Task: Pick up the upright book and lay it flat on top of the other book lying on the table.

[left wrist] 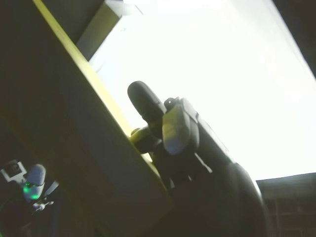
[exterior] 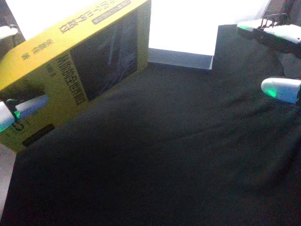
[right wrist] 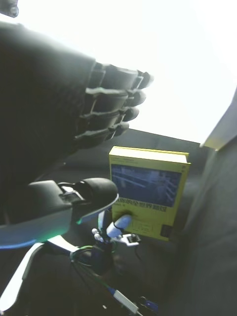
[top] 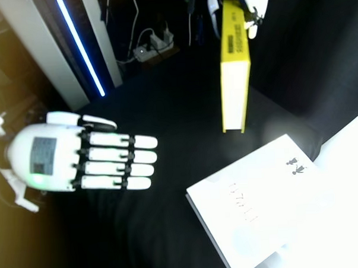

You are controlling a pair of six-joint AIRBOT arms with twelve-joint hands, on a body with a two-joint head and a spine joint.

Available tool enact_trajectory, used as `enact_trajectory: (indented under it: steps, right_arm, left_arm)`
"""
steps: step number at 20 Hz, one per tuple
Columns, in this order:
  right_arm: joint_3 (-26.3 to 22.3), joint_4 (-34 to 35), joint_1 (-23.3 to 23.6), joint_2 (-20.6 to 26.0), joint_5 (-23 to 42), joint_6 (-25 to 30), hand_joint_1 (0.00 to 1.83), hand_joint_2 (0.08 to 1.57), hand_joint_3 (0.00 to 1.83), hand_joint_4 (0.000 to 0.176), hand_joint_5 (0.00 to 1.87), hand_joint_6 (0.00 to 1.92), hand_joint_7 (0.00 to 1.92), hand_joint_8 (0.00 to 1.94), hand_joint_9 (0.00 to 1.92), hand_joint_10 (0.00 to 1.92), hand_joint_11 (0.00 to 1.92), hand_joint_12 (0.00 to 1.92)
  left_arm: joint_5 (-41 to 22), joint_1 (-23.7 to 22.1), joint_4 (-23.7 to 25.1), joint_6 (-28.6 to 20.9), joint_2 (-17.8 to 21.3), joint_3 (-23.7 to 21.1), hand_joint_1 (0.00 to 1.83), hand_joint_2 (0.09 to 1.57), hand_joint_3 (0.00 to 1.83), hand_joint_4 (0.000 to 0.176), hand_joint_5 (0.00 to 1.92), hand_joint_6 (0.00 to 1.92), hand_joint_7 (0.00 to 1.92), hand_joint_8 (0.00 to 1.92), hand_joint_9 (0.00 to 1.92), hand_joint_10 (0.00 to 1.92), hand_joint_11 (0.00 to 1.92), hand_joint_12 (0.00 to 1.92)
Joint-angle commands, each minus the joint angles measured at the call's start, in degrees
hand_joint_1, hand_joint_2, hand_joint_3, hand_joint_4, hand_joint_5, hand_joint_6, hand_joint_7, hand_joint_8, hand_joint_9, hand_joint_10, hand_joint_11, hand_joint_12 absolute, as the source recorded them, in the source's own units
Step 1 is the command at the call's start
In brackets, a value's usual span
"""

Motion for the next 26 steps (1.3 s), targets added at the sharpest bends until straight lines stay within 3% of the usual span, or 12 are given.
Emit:
enact_trajectory:
  steps: [1,2,7,9,12,13,16,22,23,24,25,26]
  right_arm:
    - [0.3,1.9,1.4,0.2,7.5,0.4,0.56,1.36,0.0,0.0,0.0,0.0,0.0,0.0,0.0,0.0,0.0,0.0]
    - [0.6,1.3,2.6,-0.2,7.7,0.3,0.67,1.33,0.0,0.0,0.0,0.0,0.0,0.0,0.0,0.0,0.0,0.0]
    - [1.7,-4.2,11.1,-2.7,7.7,0.3,0.66,1.25,0.0,0.0,0.0,0.0,0.0,0.0,0.0,0.0,0.0,0.0]
    - [2.3,-6.4,14.5,-3.9,7.5,0.3,0.74,1.23,0.0,0.012,0.0,0.0,0.0,0.0,0.0,0.0,0.0,0.0]
    - [3.0,-8.4,17.6,-5.2,6.5,0.3,0.75,1.22,0.0,0.15,0.0,0.0,0.0,0.0,0.0,0.0,0.0,0.0]
    - [3.2,-8.7,18.3,-5.5,6.5,0.3,0.76,1.21,0.0,0.153,0.0,0.0,0.0,0.0,0.0,0.0,0.0,0.0]
    - [4.2,-9.2,20.0,-7.4,6.2,0.3,0.84,1.21,0.0,0.1,0.0,0.0,0.0,0.0,0.0,0.0,0.0,0.0]
    - [6.1,-9.2,20.0,-10.7,4.6,0.3,0.86,1.17,0.0,0.099,0.0,0.0,0.0,0.0,0.0,0.0,0.0,0.0]
    - [6.2,-9.2,20.0,-11.0,4.2,0.3,0.9,1.17,0.0,0.08,0.0,0.0,0.0,0.0,0.0,0.0,0.0,0.0]
    - [6.3,-9.2,20.0,-11.2,3.9,0.3,0.9,1.17,0.0,0.08,0.0,0.0,0.0,0.0,0.0,0.0,0.0,0.0]
    - [6.5,-9.2,20.0,-11.6,3.6,0.3,0.87,1.19,0.0,0.058,0.0,0.0,0.0,0.0,0.0,0.0,0.0,0.0]
    - [6.8,-9.2,20.0,-12.1,3.3,0.3,0.87,1.19,0.0,0.058,0.0,0.0,0.0,0.0,0.0,0.0,0.0,0.0]
  left_arm:
    - [-6.8,-1.1,0.7,-0.1,0.0,0.7,1.31,1.24,0.0,0.0,1.13,1.92,1.37,1.92,1.54,1.92,1.57,1.92]
    - [-5.4,-1.8,0.7,-0.1,-0.4,1.3,1.31,1.23,0.0,0.0,1.13,1.92,1.39,1.92,1.56,1.92,1.59,1.92]
    - [2.4,-6.6,1.2,-0.2,-3.5,4.8,1.35,1.23,0.0,0.0,1.14,1.92,1.37,1.92,1.52,1.92,1.57,1.92]
    - [5.9,-8.7,2.0,-0.1,-4.6,6.2,1.3,1.23,0.0,0.0,1.18,1.92,1.37,1.92,1.51,1.92,1.55,1.92]
    - [9.5,-11.0,2.9,-0.1,-6.1,7.7,1.33,1.22,0.0,0.0,1.19,1.92,1.41,1.92,1.56,1.92,1.61,1.92]
    - [10.3,-11.5,3.0,-0.1,-6.5,8.0,1.36,1.22,0.0,0.0,1.22,1.92,1.41,1.92,1.56,1.92,1.6,1.92]
    - [12.6,-12.9,4.0,-0.1,-7.6,8.8,1.32,1.23,0.0,0.0,1.31,1.92,1.47,1.92,1.56,1.92,1.63,1.92]
    - [12.5,-16.1,9.0,-0.1,-9.6,9.1,1.36,1.21,0.0,0.0,1.23,1.92,1.41,1.92,1.52,1.92,1.58,1.92]
    - [11.5,-16.3,9.9,-0.1,-9.6,8.8,1.37,1.19,0.0,0.0,1.31,1.92,1.47,1.92,1.58,1.92,1.64,1.92]
    - [10.9,-16.4,10.6,-0.1,-9.6,8.5,1.37,1.19,0.0,0.0,1.31,1.92,1.47,1.92,1.58,1.92,1.64,1.92]
    - [10.2,-16.8,11.7,-0.1,-9.6,8.2,1.33,1.19,0.0,0.0,1.33,1.92,1.47,1.92,1.57,1.92,1.64,1.92]
    - [9.6,-17.0,12.6,-0.1,-9.6,8.0,1.33,1.19,0.0,0.0,1.33,1.92,1.47,1.92,1.57,1.92,1.64,1.92]
